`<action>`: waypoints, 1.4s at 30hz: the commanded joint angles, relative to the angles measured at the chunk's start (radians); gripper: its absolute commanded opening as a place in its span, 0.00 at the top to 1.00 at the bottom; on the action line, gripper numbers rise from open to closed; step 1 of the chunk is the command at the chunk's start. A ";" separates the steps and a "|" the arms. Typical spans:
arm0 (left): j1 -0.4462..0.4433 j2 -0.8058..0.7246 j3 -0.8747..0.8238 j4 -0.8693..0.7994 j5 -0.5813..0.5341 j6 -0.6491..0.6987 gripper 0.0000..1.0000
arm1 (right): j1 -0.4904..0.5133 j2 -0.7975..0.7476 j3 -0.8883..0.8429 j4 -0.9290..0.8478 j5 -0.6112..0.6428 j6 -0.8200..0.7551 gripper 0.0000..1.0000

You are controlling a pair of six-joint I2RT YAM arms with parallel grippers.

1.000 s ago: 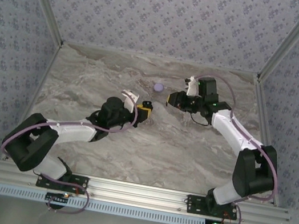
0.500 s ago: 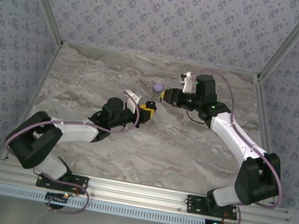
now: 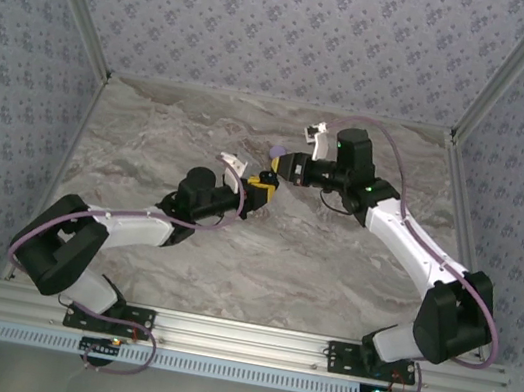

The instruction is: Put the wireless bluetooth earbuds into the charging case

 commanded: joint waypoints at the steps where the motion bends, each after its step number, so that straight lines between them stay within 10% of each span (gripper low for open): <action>1: -0.006 -0.017 0.043 0.067 0.028 -0.019 0.80 | 0.013 -0.025 0.041 0.013 -0.017 -0.027 0.80; 42: -0.006 -0.084 0.036 0.090 0.024 -0.028 0.80 | 0.025 -0.049 0.043 -0.070 0.038 -0.101 0.80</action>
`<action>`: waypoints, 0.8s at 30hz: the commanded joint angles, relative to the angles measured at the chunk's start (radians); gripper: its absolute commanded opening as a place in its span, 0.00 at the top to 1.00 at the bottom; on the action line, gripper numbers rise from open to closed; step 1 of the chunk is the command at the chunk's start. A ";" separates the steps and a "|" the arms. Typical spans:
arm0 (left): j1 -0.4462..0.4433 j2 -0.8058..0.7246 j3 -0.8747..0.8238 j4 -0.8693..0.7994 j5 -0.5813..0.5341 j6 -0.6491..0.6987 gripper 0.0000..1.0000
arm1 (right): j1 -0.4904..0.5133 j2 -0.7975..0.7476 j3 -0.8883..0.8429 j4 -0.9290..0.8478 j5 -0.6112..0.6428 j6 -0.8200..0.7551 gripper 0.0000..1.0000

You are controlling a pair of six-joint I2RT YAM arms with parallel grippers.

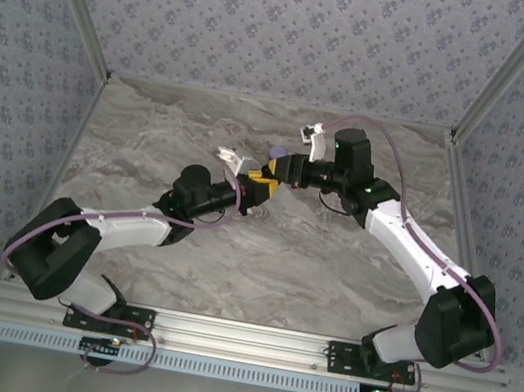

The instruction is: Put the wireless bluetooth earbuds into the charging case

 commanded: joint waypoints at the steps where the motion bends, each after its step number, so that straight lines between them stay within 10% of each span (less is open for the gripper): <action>1: -0.005 -0.046 0.026 0.025 -0.017 0.001 0.80 | 0.005 -0.029 0.030 -0.039 0.020 -0.028 0.80; 24: -0.005 -0.069 0.030 0.018 -0.009 0.016 0.80 | 0.034 -0.037 0.033 -0.117 0.022 -0.092 0.80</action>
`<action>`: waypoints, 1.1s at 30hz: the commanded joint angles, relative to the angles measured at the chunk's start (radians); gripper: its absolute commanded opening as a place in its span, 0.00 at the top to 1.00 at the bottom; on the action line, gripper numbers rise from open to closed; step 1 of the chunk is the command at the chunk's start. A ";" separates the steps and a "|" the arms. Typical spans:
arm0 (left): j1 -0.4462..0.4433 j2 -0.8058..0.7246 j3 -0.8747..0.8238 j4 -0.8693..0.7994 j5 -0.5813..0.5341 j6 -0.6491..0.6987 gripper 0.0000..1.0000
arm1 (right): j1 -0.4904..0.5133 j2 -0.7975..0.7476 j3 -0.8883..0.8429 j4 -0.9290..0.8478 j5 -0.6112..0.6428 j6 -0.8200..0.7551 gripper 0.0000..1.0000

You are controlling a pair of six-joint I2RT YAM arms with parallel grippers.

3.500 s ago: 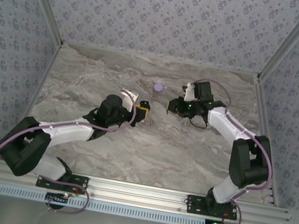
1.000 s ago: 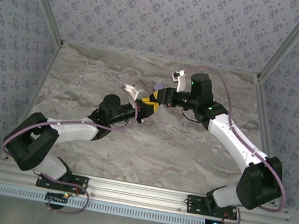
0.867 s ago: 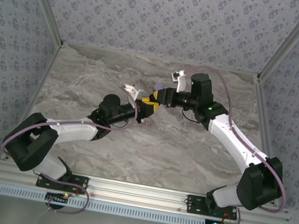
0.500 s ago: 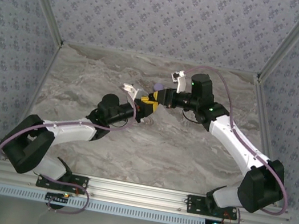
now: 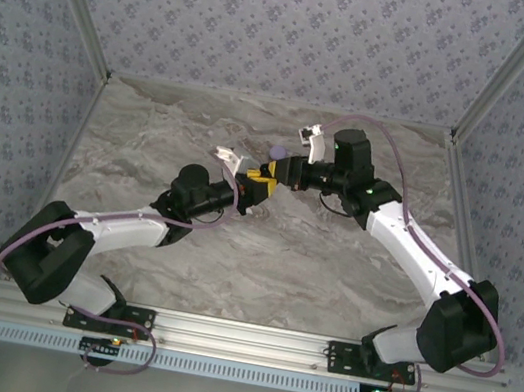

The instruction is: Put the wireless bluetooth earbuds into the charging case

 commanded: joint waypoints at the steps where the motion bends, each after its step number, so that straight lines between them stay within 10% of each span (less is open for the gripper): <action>1: -0.006 -0.036 0.030 0.054 0.012 0.016 0.80 | 0.017 -0.018 0.021 -0.078 0.003 -0.043 0.80; 33: -0.005 -0.062 0.041 0.011 -0.007 0.059 0.80 | 0.064 -0.013 0.134 -0.243 0.064 -0.150 0.77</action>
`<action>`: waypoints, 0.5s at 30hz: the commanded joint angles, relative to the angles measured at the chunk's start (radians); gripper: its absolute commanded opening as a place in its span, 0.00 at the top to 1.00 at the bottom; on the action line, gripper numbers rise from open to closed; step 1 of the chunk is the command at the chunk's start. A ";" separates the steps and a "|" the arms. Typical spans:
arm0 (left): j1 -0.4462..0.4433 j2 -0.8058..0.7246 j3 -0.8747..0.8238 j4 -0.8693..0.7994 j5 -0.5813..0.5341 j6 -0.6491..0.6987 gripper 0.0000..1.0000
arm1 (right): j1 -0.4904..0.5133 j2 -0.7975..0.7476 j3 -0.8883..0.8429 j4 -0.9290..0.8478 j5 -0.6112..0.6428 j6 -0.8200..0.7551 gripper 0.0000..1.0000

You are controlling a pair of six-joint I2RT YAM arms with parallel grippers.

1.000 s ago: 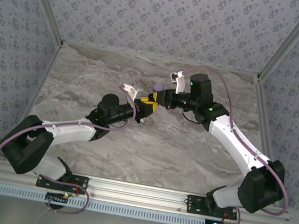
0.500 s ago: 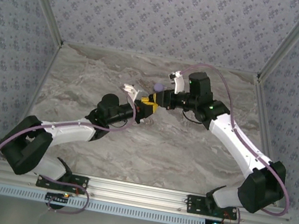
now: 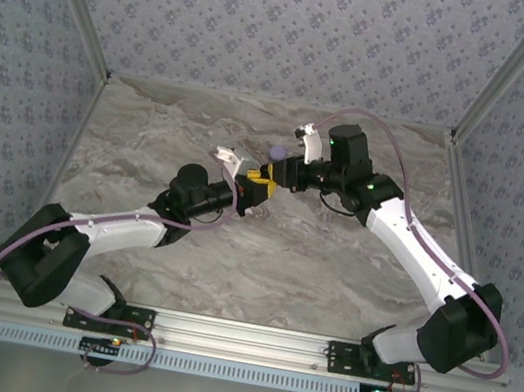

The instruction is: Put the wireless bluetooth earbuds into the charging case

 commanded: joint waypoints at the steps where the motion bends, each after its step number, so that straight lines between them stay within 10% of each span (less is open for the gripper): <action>1: -0.005 -0.043 0.037 0.034 -0.025 0.021 0.80 | 0.026 -0.013 0.036 -0.071 -0.004 -0.034 0.77; 15: -0.004 -0.057 0.021 0.046 -0.023 0.042 0.80 | 0.028 -0.016 0.057 -0.108 0.061 -0.030 0.78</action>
